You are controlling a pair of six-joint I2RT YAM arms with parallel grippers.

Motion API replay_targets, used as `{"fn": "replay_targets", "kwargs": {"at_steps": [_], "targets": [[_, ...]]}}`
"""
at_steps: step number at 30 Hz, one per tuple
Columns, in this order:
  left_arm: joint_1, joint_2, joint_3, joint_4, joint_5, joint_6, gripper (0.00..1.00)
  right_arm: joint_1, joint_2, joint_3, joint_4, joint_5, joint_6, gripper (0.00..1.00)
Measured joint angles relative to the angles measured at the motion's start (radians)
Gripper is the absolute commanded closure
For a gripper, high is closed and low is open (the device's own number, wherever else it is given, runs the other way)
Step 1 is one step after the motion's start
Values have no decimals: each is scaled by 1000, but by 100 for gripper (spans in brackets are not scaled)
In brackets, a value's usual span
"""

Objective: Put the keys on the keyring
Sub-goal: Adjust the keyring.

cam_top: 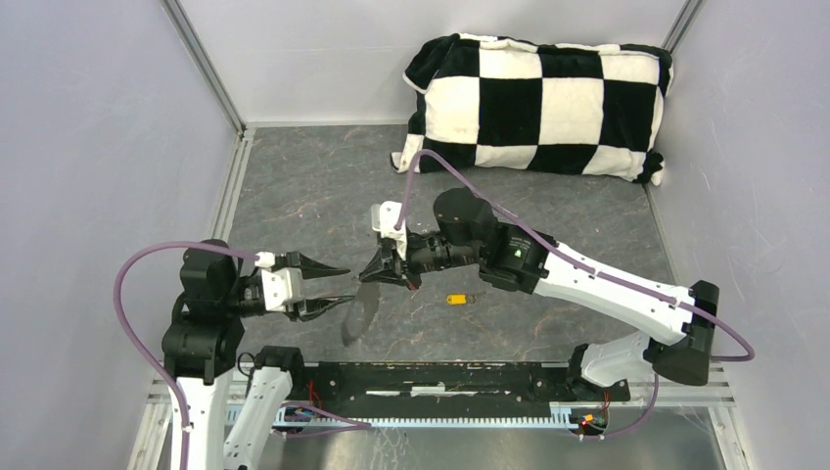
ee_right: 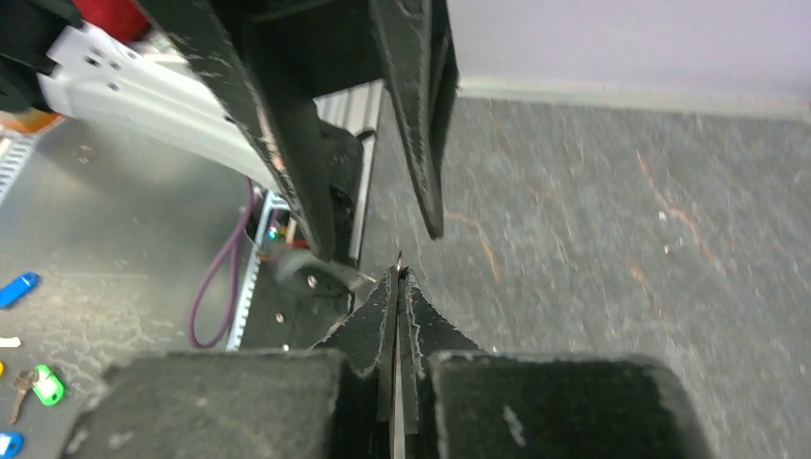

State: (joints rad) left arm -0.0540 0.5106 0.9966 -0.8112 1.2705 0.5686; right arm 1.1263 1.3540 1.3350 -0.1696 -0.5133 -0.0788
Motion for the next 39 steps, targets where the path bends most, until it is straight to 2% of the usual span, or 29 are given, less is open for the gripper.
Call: {"fn": "replay_targets", "kwargs": {"at_steps": [4, 13, 18, 29, 31, 37, 39], "targets": [[0, 38, 47, -149, -61, 200, 60, 9, 64, 106, -190, 52, -44, 100], [0, 116, 59, -333, -105, 470, 64, 37, 181, 276, -441, 110, -85, 100], [0, 124, 55, -380, -114, 536, 64, 46, 220, 337, -515, 117, -88, 100], [0, 126, 11, -404, -72, 558, 66, 67, 320, 484, -597, 111, -84, 100], [0, 126, 11, -407, -64, 559, 71, 70, 331, 495, -607, 108, -84, 100], [0, 125, 10, -414, -59, 560, 97, 83, 347, 520, -630, 104, -82, 100], [0, 122, 6, -412, -56, 562, 98, 83, 347, 523, -634, 101, -82, 100]]}}
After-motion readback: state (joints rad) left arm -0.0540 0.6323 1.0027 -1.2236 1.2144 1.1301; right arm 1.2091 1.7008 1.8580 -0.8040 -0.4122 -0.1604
